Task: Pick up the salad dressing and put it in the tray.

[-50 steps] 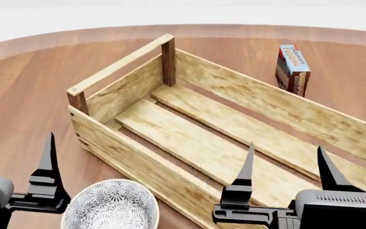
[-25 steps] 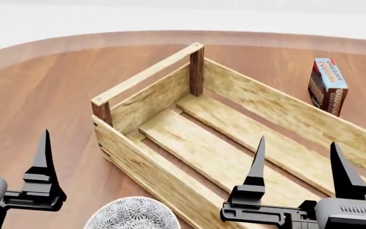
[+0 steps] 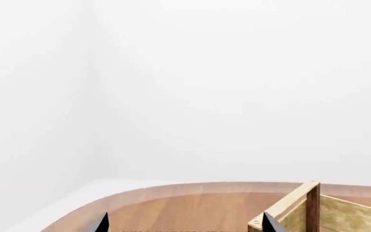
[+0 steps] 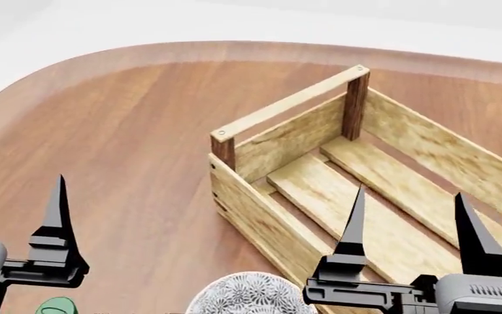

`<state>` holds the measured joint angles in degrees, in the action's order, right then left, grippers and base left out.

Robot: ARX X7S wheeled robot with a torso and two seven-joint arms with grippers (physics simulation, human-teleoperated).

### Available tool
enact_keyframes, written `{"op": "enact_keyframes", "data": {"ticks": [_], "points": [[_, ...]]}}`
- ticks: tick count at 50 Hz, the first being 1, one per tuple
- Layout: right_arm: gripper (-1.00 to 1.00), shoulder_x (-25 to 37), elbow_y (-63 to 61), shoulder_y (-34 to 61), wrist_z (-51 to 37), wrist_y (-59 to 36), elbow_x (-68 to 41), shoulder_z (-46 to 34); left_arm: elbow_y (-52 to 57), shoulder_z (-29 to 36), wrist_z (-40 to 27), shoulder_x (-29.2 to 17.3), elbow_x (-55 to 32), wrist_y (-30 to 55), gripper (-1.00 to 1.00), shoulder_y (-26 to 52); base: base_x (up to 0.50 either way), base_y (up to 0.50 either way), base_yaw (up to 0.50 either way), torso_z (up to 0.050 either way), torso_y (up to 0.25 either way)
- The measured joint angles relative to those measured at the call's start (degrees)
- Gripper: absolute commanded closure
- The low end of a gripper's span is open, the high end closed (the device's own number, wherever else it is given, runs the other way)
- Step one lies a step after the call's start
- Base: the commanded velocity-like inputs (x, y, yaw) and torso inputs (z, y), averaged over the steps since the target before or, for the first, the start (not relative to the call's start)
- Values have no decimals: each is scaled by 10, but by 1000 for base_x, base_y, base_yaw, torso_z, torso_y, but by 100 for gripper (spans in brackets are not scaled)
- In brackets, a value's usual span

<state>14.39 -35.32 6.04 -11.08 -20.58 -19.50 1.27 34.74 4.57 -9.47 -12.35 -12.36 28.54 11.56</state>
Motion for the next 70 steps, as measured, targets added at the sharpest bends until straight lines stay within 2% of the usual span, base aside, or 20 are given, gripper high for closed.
{"op": "enact_keyframes", "data": {"ticks": [60, 70], "points": [[-100, 14, 6, -8, -8, 21, -14, -13, -3, 6, -18, -14, -16, -11, -100, -3, 0, 0, 500, 0, 0], [-100, 28, 14, -5, 0, 5, -4, -39, -5, 7, -20, -17, -19, -12, -100, -2, -29, 41, 0, 0, 0]]}}
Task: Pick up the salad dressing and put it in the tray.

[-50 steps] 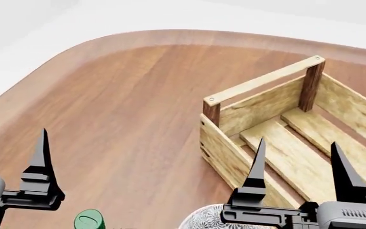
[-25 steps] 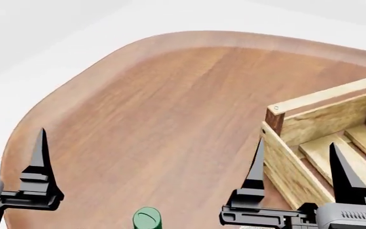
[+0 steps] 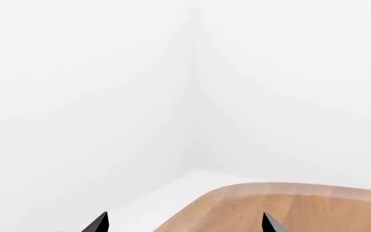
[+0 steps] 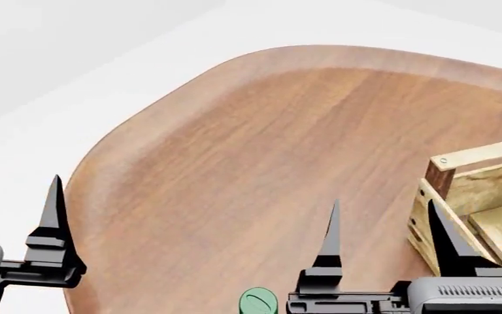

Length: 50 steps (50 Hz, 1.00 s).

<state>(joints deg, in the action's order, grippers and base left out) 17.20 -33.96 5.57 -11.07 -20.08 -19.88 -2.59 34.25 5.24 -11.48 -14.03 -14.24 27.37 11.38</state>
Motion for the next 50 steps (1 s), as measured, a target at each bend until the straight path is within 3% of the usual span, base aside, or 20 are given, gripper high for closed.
{"op": "enact_keyframes", "data": {"ticks": [24, 50], "points": [[-100, 73, 1, -45, 118, -54, -62, -76, -4, 2, -5, -6, -7, -2, -100, -3, 0, 0, 0, 0, 0], [-100, 70, 85, -37, 175, -50, -73, -123, -7, 6, -11, -12, -11, -8, -100, -7, 0, 0, 0, 0, 0]]}}
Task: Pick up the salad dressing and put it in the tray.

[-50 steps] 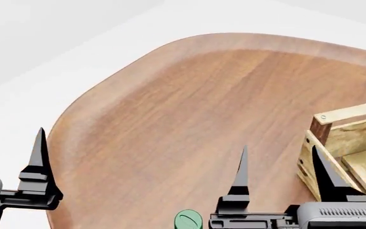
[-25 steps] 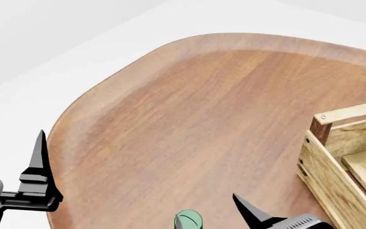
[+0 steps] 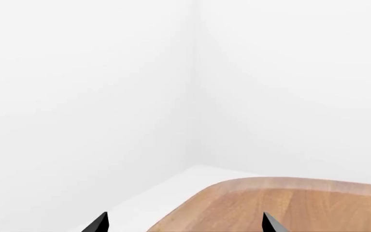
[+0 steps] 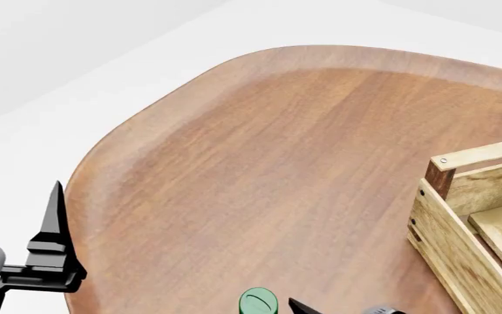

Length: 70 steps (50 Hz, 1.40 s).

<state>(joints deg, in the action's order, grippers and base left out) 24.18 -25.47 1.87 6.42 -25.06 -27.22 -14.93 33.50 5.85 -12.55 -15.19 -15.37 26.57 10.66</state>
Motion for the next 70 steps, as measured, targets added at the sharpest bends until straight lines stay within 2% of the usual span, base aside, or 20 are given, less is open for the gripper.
{"op": "enact_keyframes", "data": {"ticks": [49, 67, 68, 70], "points": [[-100, -60, 261, 99, 35, 68, 56, -47, -6, 10, -11, -12, -7, -8, -100, 3, 0, 0, 0, 0, 0], [-100, -76, 321, 120, 51, 92, 75, -75, -9, 11, -15, -15, -11, -12, -100, 1, 0, 0, 0, 0, 0], [100, -77, 324, 120, 52, 94, 76, -76, -9, 11, -15, -16, -11, -13, -100, 1, 0, 0, 0, 0, 0], [100, -78, 330, 121, 52, 96, 77, -78, -9, 11, -15, -16, -11, -13, -100, 1, 0, 0, 0, 0, 0]]}}
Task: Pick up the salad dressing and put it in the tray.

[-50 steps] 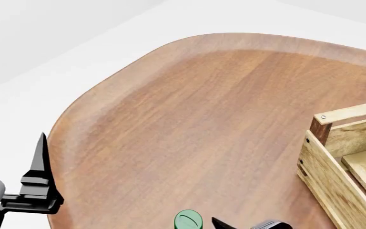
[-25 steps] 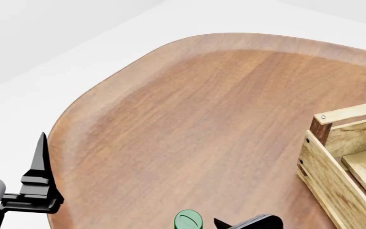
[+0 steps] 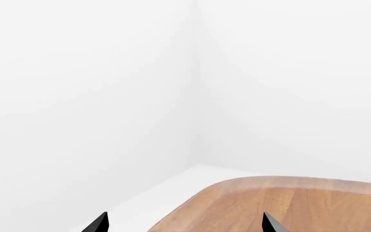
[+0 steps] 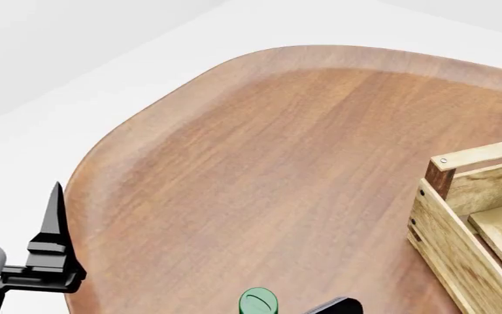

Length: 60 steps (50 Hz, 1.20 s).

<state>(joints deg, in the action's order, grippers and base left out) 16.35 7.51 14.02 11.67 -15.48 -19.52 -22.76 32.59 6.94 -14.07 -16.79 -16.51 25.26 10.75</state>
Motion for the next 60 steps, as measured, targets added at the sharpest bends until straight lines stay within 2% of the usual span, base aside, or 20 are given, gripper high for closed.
{"op": "enact_keyframes", "data": {"ticks": [16, 45, 60], "points": [[100, 5, -13, -4, -18, -2, -3, 2, -2, 2, -4, -3, -3, -3, -100, -1, 0, 0, 0, 0, 0], [100, 56, -244, -29, -105, -89, -52, 62, 1, 5, -9, -9, -10, -5, -100, -1, 0, 0, 0, 0, 1], [100, 80, -323, -15, -140, -131, -81, 102, 3, 5, -12, -12, -14, -5, -100, -1, 0, 0, 0, 0, 0]]}}
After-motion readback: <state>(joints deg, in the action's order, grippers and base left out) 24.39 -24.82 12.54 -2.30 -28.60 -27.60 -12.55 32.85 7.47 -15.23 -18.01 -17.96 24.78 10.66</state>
